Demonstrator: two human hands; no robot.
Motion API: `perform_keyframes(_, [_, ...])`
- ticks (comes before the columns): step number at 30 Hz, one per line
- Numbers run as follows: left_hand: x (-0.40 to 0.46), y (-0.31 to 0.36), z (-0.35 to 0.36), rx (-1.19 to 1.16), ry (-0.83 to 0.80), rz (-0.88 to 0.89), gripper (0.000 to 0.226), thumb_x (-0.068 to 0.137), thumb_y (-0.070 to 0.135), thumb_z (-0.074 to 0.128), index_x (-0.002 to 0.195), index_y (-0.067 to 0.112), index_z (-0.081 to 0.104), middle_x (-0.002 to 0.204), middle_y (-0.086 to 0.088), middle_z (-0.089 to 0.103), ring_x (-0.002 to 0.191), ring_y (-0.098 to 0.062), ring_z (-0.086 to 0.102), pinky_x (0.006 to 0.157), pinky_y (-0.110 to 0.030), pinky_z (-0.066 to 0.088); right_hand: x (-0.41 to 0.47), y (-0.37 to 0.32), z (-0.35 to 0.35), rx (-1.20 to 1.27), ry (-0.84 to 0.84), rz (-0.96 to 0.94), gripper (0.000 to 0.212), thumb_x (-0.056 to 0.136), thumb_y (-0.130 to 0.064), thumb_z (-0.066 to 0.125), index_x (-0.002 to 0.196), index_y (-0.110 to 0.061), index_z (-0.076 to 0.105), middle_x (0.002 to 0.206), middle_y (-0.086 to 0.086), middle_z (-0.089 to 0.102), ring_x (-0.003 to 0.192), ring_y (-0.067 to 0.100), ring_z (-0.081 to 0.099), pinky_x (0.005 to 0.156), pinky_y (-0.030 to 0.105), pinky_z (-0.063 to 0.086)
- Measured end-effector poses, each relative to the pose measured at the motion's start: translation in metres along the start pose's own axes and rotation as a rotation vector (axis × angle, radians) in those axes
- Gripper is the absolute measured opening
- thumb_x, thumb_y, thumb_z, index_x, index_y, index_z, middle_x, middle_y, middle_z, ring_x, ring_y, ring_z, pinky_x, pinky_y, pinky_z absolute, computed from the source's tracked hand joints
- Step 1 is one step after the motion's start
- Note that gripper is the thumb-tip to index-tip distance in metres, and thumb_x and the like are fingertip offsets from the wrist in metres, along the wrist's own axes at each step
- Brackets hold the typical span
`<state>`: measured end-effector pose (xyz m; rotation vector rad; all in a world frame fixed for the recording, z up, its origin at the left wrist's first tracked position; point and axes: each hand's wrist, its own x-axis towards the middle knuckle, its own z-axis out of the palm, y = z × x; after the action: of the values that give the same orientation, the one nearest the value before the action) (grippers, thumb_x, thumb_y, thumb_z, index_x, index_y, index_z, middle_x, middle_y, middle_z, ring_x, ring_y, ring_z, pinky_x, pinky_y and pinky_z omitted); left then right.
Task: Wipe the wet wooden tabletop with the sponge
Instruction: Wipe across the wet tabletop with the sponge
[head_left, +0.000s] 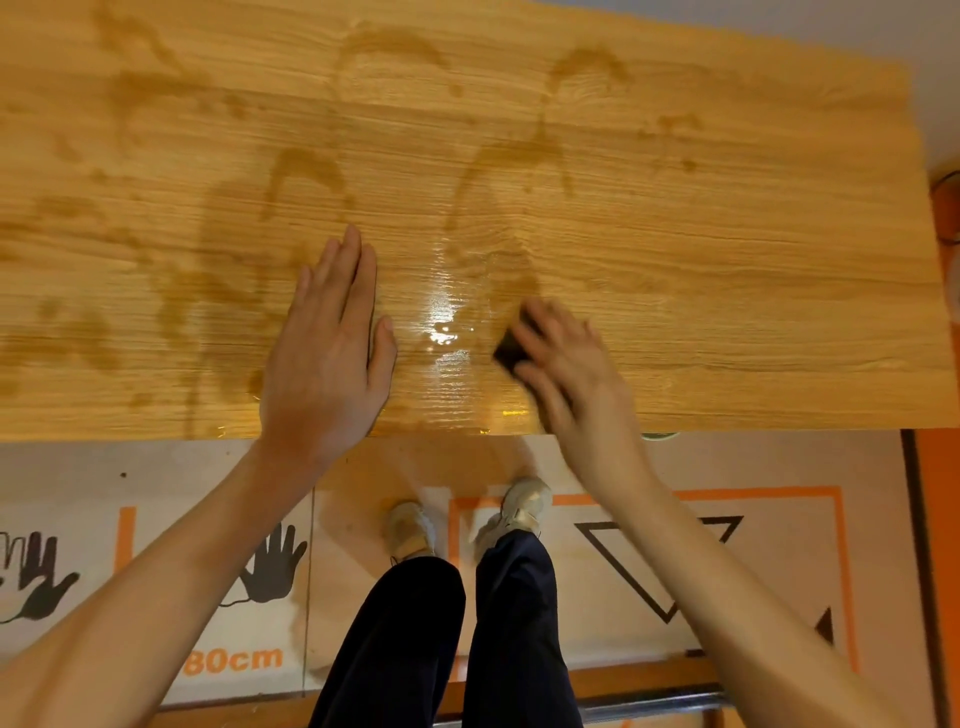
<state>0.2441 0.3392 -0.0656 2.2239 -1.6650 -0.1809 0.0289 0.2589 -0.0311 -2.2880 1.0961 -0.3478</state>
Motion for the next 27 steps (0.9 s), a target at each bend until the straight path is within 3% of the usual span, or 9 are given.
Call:
perform_keyframes(5, [-0.001, 0.000, 0.000, -0.001, -0.009, -0.004, 0.057, 0.108, 0.028, 0.029, 0.156, -0.002, 0.024, 0.167, -0.015, 0.017, 0.156, -0.026, 0.012, 0.127, -0.033, 0.002, 0.067, -0.012, 0.019, -0.072, 0.224, 0.201, 0.038, 0.101, -0.017, 0.047, 0.138, -0.010, 0.049, 0.151, 0.006, 0.041, 0.146, 0.024, 0.024, 0.121, 0.036, 0.005])
perform_keyframes(8, [-0.001, 0.000, 0.000, -0.009, -0.006, -0.005, 0.057, 0.108, 0.028, 0.030, 0.157, -0.001, 0.024, 0.167, -0.014, 0.017, 0.156, -0.024, 0.012, 0.126, -0.028, -0.002, 0.029, -0.015, 0.024, -0.132, 0.102, -0.041, 0.038, 0.098, -0.015, 0.053, 0.135, -0.003, 0.052, 0.146, 0.011, 0.046, 0.144, 0.027, 0.029, 0.123, 0.039, 0.011])
perform_keyframes(10, [-0.001, -0.001, 0.000, -0.011, -0.006, -0.005, 0.057, 0.108, 0.028, 0.030, 0.157, -0.001, 0.024, 0.167, -0.014, 0.017, 0.156, -0.024, 0.011, 0.126, -0.027, -0.004, 0.012, 0.011, 0.003, -0.165, 0.065, -0.065, 0.038, 0.097, -0.014, 0.053, 0.133, -0.001, 0.053, 0.144, 0.013, 0.047, 0.142, 0.027, 0.033, 0.122, 0.038, 0.015])
perform_keyframes(13, [0.001, 0.000, 0.001, -0.014, -0.016, -0.003, 0.058, 0.108, 0.029, 0.029, 0.157, -0.001, 0.023, 0.167, -0.014, 0.016, 0.156, -0.023, 0.010, 0.126, -0.028, -0.003, 0.004, 0.051, -0.033, -0.169, 0.226, 0.211, 0.037, 0.099, -0.012, 0.050, 0.134, 0.000, 0.052, 0.145, 0.014, 0.046, 0.140, 0.026, 0.036, 0.121, 0.040, 0.021])
perform_keyframes(16, [0.000, -0.001, 0.001, -0.015, -0.019, -0.008, 0.058, 0.107, 0.028, 0.030, 0.157, -0.001, 0.023, 0.167, -0.013, 0.016, 0.156, -0.023, 0.010, 0.127, -0.029, -0.002, 0.009, 0.047, -0.032, -0.145, 0.402, 0.456, 0.037, 0.101, -0.010, 0.046, 0.136, 0.002, 0.049, 0.147, 0.016, 0.044, 0.141, 0.028, 0.034, 0.117, 0.047, 0.026])
perform_keyframes(19, [0.000, 0.000, 0.000, -0.021, -0.016, -0.014, 0.057, 0.107, 0.028, 0.031, 0.157, 0.000, 0.024, 0.167, -0.012, 0.017, 0.156, -0.022, 0.010, 0.127, -0.029, -0.001, 0.032, 0.006, 0.007, -0.150, 0.410, 0.362, 0.037, 0.101, -0.012, 0.046, 0.134, 0.003, 0.050, 0.145, 0.016, 0.046, 0.141, 0.029, 0.035, 0.118, 0.045, 0.026])
perform_keyframes(22, [0.000, 0.000, 0.000, -0.033, -0.033, -0.014, 0.057, 0.107, 0.028, 0.031, 0.158, 0.001, 0.023, 0.168, -0.011, 0.016, 0.156, -0.020, 0.008, 0.126, -0.027, -0.002, 0.051, -0.026, 0.040, -0.176, 0.278, 0.149, 0.038, 0.101, -0.014, 0.046, 0.137, -0.001, 0.048, 0.147, 0.013, 0.044, 0.143, 0.026, 0.031, 0.122, 0.039, 0.018])
perform_keyframes(25, [0.001, -0.001, -0.001, -0.045, -0.057, -0.013, 0.059, 0.107, 0.029, 0.030, 0.158, 0.002, 0.021, 0.168, -0.009, 0.014, 0.156, -0.019, 0.007, 0.126, -0.025, -0.004, 0.052, -0.011, 0.025, -0.189, 0.161, 0.046, 0.040, 0.100, -0.012, 0.048, 0.138, -0.001, 0.047, 0.149, 0.012, 0.042, 0.145, 0.026, 0.027, 0.122, 0.040, 0.015])
perform_keyframes(27, [0.000, -0.001, -0.002, -0.052, -0.065, -0.019, 0.059, 0.107, 0.030, 0.030, 0.158, 0.003, 0.021, 0.169, -0.008, 0.014, 0.157, -0.019, 0.007, 0.126, -0.025, -0.003, 0.040, 0.018, -0.001, -0.150, 0.198, 0.114, 0.039, 0.099, -0.009, 0.050, 0.136, 0.000, 0.049, 0.147, 0.014, 0.044, 0.142, 0.027, 0.032, 0.120, 0.044, 0.022])
